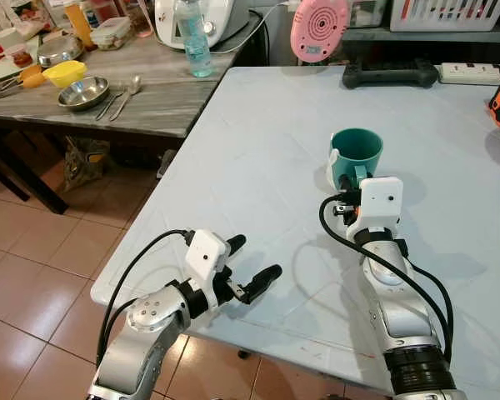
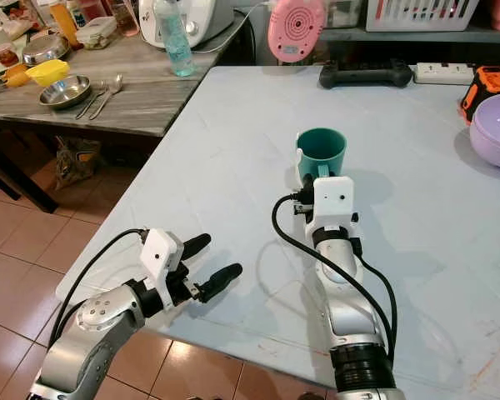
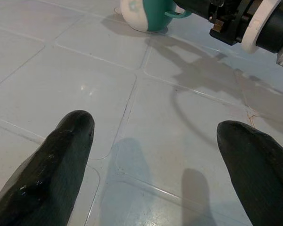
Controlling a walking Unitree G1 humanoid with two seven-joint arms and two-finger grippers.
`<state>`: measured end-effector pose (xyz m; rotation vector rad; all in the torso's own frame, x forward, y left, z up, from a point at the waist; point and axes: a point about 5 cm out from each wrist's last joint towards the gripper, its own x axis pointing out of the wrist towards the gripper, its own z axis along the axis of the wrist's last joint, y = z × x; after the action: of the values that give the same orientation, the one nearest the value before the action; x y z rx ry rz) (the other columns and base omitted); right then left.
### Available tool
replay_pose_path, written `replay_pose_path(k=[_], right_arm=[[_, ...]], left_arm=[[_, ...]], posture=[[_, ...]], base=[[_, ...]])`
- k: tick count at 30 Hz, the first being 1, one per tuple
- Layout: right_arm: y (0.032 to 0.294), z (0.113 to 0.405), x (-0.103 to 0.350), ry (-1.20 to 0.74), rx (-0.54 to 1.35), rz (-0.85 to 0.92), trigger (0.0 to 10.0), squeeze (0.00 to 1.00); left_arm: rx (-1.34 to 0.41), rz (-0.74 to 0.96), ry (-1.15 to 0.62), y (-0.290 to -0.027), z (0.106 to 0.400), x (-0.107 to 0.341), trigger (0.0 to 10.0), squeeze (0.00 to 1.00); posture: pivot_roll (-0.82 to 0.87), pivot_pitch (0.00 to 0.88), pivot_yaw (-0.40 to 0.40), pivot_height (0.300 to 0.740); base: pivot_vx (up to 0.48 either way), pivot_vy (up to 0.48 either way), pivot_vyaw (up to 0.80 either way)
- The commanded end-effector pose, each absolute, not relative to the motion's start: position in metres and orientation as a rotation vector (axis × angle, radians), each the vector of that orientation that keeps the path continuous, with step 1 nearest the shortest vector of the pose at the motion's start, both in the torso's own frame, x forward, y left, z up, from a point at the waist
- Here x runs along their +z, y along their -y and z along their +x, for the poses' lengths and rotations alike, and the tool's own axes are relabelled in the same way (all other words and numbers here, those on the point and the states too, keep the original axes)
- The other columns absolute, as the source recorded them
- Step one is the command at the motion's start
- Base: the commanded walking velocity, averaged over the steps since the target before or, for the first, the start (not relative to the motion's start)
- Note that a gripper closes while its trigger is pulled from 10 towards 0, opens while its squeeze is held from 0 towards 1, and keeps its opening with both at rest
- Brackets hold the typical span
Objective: Setting the table
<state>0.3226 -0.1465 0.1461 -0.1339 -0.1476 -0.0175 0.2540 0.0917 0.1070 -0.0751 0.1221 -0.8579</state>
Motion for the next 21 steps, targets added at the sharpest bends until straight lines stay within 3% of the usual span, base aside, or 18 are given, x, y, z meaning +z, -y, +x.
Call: replay_pose_path(k=[1,21], right_arm=[[0.143,0.324,0.149,0.160,-0.017,-0.118,0.0,0.00],[0.154,0.319,0.154,0.191,-0.039,-0.155,0.0,0.00]], left_arm=[[-0.848,-0.055,-0.129,-0.095,0.255,0.106,10.0,0.00],[-0.839,-0.105,-0.112,-0.097,0.262,0.109,10.0,0.00]], posture=[[-0.10,0.111,0.146,0.740],[-0.12,0.081,0.118,0.740]], base=[[0.000,0.000,0.00],[0.000,0.000,0.00]])
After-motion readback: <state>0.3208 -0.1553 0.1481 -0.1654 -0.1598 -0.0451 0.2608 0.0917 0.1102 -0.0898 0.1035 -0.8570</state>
